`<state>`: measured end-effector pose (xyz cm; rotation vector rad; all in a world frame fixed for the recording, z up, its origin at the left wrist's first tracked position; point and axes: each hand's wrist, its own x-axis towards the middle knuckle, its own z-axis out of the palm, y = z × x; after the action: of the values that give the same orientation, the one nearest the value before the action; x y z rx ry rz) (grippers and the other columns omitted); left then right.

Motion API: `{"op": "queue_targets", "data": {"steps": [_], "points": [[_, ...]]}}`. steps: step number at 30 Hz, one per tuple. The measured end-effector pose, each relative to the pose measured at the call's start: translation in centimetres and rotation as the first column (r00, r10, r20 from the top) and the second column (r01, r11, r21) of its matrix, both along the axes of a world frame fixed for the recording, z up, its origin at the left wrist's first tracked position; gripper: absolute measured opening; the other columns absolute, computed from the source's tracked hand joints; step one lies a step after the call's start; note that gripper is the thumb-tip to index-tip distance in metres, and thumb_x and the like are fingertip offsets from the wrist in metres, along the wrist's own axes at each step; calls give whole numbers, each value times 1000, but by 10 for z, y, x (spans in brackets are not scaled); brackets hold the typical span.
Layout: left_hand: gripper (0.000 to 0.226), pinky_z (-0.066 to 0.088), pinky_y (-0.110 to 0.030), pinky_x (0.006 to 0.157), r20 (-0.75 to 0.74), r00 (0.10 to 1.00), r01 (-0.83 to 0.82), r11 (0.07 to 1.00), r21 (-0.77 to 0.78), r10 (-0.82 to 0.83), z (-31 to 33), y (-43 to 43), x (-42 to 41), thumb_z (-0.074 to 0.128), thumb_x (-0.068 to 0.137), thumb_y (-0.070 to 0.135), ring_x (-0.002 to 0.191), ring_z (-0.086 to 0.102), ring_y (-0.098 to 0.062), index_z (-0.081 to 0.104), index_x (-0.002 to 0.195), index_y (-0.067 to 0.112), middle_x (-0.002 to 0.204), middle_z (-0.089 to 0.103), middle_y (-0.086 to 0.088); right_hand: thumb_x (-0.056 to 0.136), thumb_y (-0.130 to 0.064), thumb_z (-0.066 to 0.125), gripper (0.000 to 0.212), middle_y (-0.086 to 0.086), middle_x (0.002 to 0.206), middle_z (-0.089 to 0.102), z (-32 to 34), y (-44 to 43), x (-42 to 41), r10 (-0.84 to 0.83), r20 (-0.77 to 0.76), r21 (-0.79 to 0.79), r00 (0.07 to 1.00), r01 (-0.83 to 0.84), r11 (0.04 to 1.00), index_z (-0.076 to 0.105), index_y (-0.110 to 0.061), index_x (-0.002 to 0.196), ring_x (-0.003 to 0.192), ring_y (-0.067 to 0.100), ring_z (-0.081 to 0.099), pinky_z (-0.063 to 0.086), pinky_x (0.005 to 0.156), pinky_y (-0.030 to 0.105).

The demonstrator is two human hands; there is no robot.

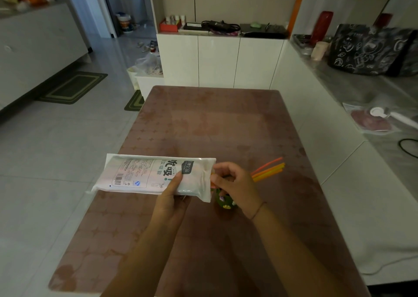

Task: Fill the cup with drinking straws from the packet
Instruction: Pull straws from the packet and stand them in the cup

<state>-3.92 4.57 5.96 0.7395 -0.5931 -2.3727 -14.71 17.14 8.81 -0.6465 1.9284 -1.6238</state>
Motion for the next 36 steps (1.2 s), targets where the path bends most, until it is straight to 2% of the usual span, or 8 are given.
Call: {"op": "queue_targets", "data": {"steps": [3,9,14,19,22,26,30,36], "points": [[35,54,-47,84,11,1000,-5,1000,-2,5,4,3,-1,61,84,3,98,69,-22,56,113,21,104,72,-5,82,-9,65,11,12,87,67,0,-3,3,-74,-29,-21,997,74,997,66,-15,91,56,4,60,52,52,19],[37,57,-40,79,2,999,-52,998,27,52,5,-7,7,61,84,5,98,68,-20,54,116,21,104,71,-4,83,-8,64,15,-2,62,68,2,12,-12,-144,-12,-14,990,143,990,69,-22,79,56,12,63,54,53,21],[33,59,-38,75,23,995,-98,992,82,96,1,-21,12,61,86,6,103,65,-20,53,114,21,109,69,-4,86,-2,58,10,4,62,60,9,26,-29,-156,118,-101,981,168,981,67,-4,90,48,4,58,47,46,15],[36,57,-42,80,18,997,-81,991,111,79,2,-13,6,62,85,5,101,67,-21,52,116,20,107,70,-5,85,-10,61,10,4,67,61,4,15,-14,-139,302,-181,943,200,963,64,-8,94,52,8,58,50,48,18],[38,55,-47,84,-2,999,-53,992,113,54,0,-8,4,62,84,7,102,67,-21,52,119,19,106,72,-4,83,-9,63,6,6,63,63,2,12,-8,-151,265,-156,952,197,968,67,-12,87,54,13,58,52,52,19],[56,40,-57,102,-100,995,3,994,105,8,-4,-8,5,66,80,14,120,59,-27,48,133,18,130,62,-9,84,-10,63,9,3,62,62,10,11,-6,-32,117,-74,993,41,996,68,-16,88,53,10,56,52,49,21],[48,49,-53,90,-107,994,37,994,99,-26,-1,-1,3,63,80,11,111,63,-24,51,126,19,117,68,-8,84,-16,65,10,5,64,61,15,7,-2,41,43,-30,998,-40,999,67,-17,93,52,10,53,50,50,25],[51,58,-42,78,-56,996,-67,986,156,76,0,-10,5,64,78,3,102,67,-22,49,124,19,110,70,-6,82,-13,66,6,-4,59,64,4,11,-11,-173,182,-167,968,203,965,70,-18,82,58,10,59,53,59,21]]}}
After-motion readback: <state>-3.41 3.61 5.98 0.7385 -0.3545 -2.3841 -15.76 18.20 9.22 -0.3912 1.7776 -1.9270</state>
